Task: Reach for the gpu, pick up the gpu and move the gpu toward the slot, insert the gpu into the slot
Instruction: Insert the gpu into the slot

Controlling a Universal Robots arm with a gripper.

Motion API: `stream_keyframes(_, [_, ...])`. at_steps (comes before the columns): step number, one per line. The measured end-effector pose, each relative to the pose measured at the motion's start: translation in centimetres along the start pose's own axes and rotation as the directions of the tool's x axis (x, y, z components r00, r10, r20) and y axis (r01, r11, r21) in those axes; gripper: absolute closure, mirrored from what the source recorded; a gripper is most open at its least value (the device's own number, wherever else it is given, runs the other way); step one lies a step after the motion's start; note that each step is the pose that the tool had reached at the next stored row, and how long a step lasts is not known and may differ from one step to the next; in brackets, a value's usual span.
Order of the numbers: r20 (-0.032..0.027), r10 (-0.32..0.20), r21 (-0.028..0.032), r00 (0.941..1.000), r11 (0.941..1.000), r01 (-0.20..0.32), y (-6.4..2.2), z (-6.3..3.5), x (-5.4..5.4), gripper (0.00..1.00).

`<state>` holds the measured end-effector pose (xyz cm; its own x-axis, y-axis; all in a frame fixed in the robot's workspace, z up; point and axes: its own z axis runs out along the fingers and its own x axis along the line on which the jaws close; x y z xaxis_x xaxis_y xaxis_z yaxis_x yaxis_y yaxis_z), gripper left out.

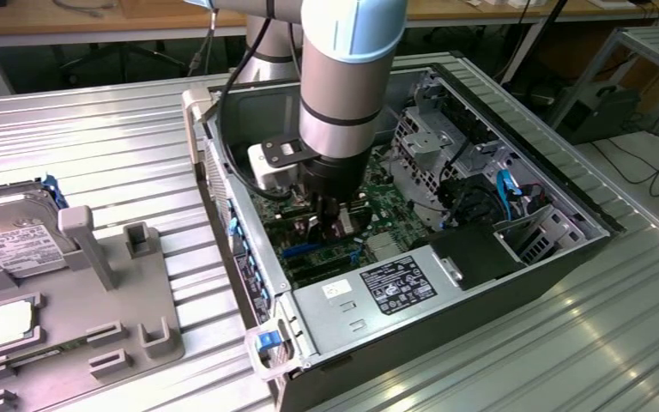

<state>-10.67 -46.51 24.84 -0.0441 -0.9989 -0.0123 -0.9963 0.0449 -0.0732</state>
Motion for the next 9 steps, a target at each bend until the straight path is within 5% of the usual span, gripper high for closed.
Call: stream_keyframes(9, [0.0000, 0.000, 0.0000, 1.0000, 1.0000, 0.000, 0.04, 0.50, -0.02, 0.71])
